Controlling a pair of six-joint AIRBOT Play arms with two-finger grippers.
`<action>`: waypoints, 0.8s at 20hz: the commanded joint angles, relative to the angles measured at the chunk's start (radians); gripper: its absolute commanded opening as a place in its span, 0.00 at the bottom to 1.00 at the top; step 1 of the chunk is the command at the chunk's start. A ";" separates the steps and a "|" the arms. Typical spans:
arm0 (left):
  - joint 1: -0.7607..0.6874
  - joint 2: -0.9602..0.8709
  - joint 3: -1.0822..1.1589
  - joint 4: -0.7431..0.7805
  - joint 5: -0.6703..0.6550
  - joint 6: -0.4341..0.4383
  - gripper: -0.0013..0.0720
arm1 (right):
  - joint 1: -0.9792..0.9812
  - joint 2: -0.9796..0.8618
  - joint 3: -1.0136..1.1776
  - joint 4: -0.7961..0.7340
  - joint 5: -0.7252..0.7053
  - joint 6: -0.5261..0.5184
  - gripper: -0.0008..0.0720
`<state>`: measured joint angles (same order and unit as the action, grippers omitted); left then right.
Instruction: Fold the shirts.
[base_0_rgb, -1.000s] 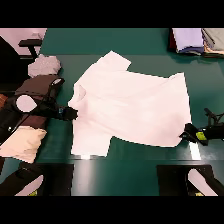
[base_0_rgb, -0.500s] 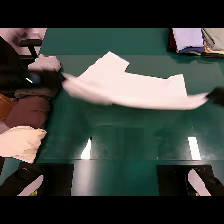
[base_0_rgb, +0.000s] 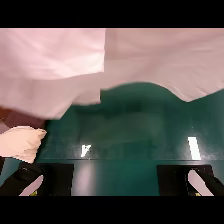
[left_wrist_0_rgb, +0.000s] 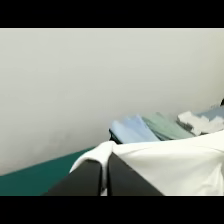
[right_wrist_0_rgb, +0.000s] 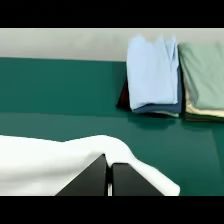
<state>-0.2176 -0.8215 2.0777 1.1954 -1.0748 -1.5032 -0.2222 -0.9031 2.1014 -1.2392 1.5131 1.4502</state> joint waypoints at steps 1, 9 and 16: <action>0.000 0.004 0.078 0.009 0.016 -0.009 0.05 | 0.001 -0.035 0.140 -0.044 0.054 0.020 0.03; 0.000 -0.115 -0.348 0.194 -0.166 -0.106 0.05 | 0.028 -0.131 -0.160 -0.045 0.117 0.060 0.03; 0.020 -0.488 -0.619 0.191 0.011 -0.124 0.05 | 0.215 -0.544 -0.352 -0.202 0.161 0.071 0.03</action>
<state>-0.2111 -1.1687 1.5288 1.3834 -1.1309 -1.6188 -0.0635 -1.2957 1.8191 -1.3663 1.6524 1.5116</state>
